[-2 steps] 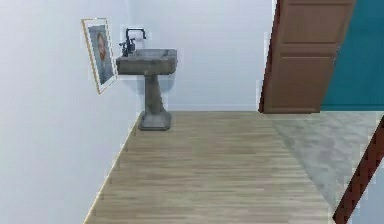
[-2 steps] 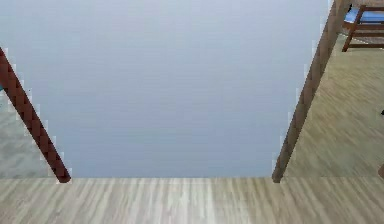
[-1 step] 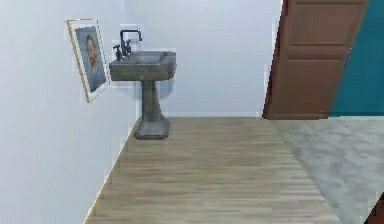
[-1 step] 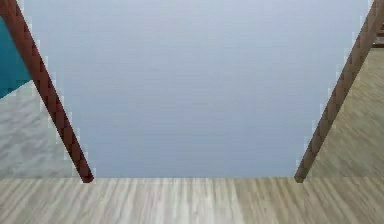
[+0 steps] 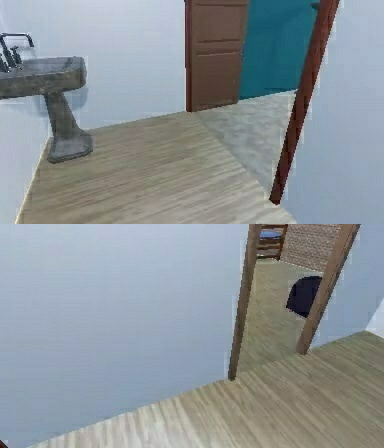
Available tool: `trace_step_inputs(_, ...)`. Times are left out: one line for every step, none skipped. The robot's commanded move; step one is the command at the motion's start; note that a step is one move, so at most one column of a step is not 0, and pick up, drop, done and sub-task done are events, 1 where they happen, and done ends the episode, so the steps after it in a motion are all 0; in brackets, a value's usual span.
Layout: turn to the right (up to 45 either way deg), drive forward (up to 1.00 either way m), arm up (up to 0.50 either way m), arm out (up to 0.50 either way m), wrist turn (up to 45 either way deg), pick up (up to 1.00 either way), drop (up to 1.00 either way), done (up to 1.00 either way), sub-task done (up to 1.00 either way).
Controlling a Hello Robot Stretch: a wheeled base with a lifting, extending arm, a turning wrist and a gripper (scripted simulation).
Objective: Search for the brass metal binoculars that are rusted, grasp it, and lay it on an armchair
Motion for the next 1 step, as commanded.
trace_step_inputs(0.0, 1.00, 0.00, 0.00, 0.0, 0.00, 0.00, 0.00, 0.00)
